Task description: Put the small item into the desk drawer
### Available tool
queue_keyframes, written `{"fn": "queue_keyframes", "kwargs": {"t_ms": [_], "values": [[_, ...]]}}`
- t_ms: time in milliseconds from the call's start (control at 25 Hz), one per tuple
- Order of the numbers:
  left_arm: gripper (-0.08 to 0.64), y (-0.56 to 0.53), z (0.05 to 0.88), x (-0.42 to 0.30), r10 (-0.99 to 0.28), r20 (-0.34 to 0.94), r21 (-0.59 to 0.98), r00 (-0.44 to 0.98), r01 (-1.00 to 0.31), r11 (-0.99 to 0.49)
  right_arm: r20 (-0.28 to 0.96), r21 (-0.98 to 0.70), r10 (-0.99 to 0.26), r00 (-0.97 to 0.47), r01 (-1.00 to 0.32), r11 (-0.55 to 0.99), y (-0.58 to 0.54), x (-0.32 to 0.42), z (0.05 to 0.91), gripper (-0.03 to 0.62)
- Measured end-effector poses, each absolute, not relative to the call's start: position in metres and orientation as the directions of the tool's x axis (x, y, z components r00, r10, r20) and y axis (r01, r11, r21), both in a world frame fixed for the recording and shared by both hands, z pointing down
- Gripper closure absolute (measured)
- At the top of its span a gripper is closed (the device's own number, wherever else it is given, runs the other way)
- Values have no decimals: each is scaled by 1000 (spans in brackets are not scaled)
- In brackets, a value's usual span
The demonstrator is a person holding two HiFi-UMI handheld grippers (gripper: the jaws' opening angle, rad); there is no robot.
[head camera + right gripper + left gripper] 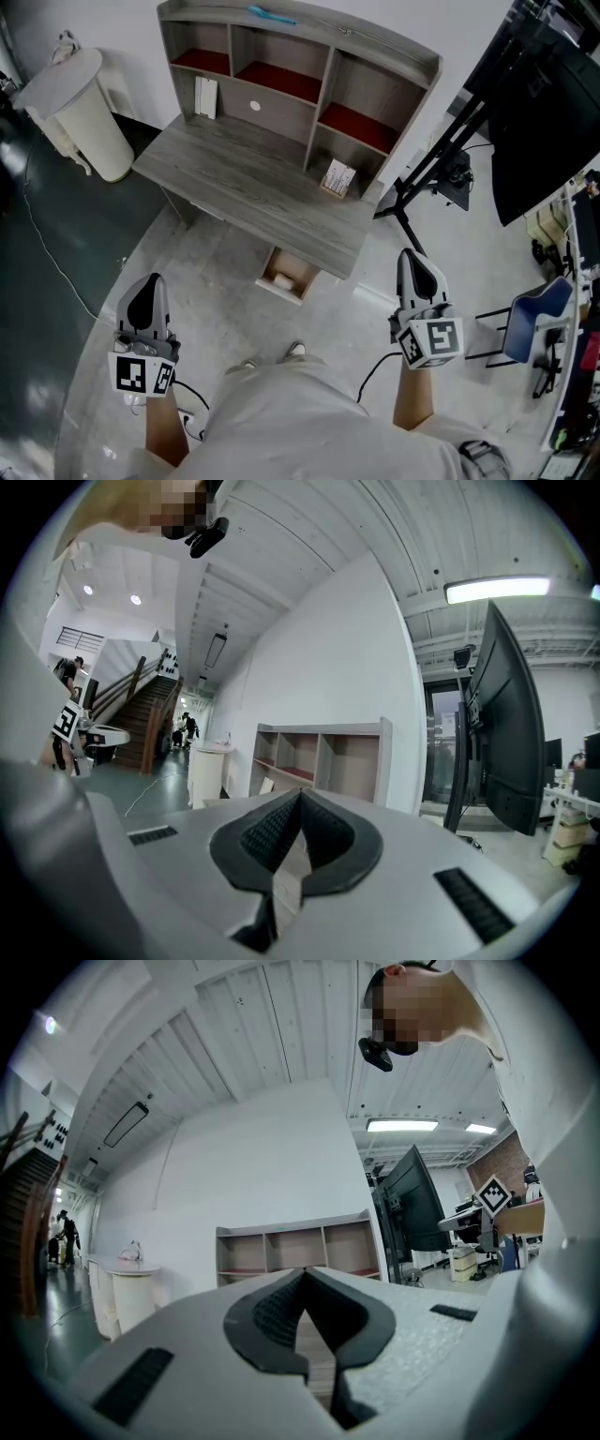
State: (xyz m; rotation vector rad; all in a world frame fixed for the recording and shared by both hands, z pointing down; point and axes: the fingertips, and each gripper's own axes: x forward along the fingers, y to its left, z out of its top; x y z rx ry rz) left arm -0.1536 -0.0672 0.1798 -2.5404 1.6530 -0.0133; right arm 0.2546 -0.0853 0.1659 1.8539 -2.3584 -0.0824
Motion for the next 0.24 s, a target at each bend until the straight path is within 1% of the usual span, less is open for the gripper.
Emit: {"fn": "queue_keyframes", "kwargs": {"t_ms": [240], "values": [[553,-65,184,-146,-904,-57,-84,424,-904,-419,85,165,-973,-216,-960,228,-79,254,169,595]]}}
